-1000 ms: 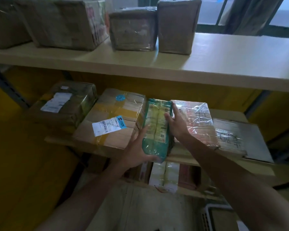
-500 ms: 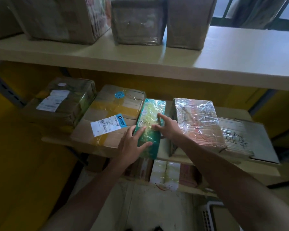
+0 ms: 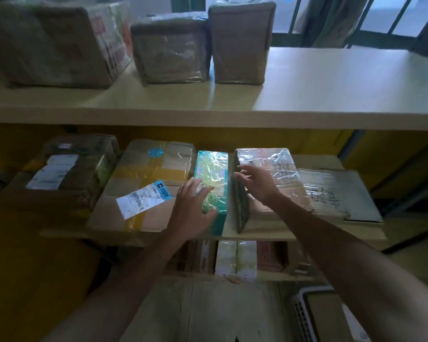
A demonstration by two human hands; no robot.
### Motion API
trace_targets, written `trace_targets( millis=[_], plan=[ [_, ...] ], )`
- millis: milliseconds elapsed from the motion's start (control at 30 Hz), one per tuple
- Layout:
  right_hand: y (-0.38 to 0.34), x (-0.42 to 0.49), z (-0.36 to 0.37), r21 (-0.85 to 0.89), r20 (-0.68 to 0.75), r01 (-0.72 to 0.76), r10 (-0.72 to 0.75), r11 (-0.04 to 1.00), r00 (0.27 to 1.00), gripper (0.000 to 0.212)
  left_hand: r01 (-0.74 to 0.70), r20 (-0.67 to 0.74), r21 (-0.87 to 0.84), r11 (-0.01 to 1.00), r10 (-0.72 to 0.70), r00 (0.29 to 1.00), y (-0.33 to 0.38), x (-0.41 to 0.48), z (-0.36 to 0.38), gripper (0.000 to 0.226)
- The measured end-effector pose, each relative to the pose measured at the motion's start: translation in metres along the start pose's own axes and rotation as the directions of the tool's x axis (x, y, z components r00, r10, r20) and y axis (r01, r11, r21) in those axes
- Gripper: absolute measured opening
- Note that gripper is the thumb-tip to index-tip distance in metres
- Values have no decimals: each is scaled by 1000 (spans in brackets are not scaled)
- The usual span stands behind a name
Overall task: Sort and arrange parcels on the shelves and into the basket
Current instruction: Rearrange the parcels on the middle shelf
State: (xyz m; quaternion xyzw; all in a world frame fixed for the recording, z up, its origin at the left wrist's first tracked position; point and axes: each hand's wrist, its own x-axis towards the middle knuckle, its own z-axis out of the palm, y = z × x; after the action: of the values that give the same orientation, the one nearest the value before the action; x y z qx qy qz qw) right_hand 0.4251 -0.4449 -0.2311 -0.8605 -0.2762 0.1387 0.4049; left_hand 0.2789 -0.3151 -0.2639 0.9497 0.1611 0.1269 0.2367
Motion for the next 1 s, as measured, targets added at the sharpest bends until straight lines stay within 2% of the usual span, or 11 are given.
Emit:
trace_targets(
  millis=[100,167,267,300,400,467,533,600,767,1000],
  plan=[
    [23,5,-35,-84,-151,3,-15,996,988,36,-85,-79,-118,989,76,994,38,15,12,50],
    [47,2,-55,-185,-190,-9,-26,983,981,39,-105,-106,-202,974,85,991,64,18,28,50],
    [89,-10,-76,-316,-101,-16,-17,949,995,47,-140,-59,-220,966,130,990,90,13,59,56],
    [100,-14,-80,-332,-49,-7,-9,943,999,49,-112,-53,-207,972,103,993,93,11,69,58],
    [120,-21,-86,-403,115,88,-46,911,992,68,182,32,-258,949,-180,983,94,8,92,73],
    [126,-25,-82,-476,196,133,-42,869,980,93,395,222,-395,829,-331,917,90,8,99,82],
    [133,-29,-75,-544,211,163,-54,823,976,106,528,400,-389,755,-377,835,83,6,103,87],
    [140,-33,-68,-545,171,187,-110,817,979,104,583,476,-357,730,-395,786,79,3,107,91],
    [144,-33,-67,-542,176,252,-185,802,967,92,625,408,-433,650,-477,779,81,1,118,92],
    [133,-37,-73,-450,112,258,-232,855,966,73,601,252,-436,669,-551,796,84,-7,119,82]
  ],
)
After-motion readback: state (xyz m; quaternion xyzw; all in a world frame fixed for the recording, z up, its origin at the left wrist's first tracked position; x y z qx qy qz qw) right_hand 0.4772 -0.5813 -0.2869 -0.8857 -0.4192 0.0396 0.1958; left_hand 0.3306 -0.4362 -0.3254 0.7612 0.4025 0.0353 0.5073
